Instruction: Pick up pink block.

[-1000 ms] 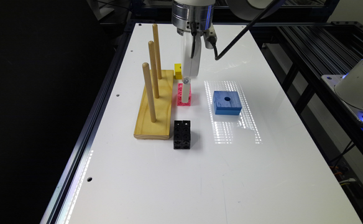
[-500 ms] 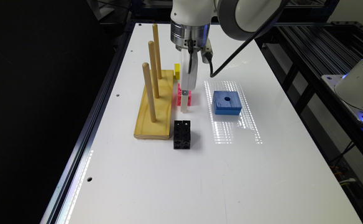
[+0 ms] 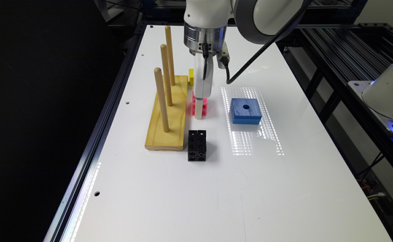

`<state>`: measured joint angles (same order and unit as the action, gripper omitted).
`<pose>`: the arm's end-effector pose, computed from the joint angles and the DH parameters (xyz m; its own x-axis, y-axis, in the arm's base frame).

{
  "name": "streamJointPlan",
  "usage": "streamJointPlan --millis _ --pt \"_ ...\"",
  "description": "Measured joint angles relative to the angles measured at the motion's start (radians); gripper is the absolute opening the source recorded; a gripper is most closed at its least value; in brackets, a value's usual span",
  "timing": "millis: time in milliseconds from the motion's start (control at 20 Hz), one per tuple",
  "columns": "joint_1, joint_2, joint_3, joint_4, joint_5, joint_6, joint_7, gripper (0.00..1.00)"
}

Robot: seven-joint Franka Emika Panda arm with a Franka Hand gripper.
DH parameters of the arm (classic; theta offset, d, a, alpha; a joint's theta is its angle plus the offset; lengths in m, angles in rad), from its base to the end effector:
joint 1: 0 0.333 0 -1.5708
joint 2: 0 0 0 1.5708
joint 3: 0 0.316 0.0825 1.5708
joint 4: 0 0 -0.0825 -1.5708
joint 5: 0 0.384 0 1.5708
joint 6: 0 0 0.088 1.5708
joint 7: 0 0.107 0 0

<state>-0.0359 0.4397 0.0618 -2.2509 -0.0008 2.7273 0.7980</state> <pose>0.5426 0.0152 0.1709 0.7124 -0.7018 0.0076 -0.7008 -0.7119 -0.0449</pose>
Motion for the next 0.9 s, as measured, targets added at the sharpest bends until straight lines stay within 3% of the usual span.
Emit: streamJointPlan --millis 550,750,900 --pt "-0.001 -0.020 0.000 0.000 0.0000 -0.019 0.000 0.00" --pt "-0.001 -0.101 0.000 -0.001 0.0000 -0.105 0.000 0.00" --pt "-0.001 -0.134 0.000 -0.004 0.0000 -0.143 0.000 0.00"
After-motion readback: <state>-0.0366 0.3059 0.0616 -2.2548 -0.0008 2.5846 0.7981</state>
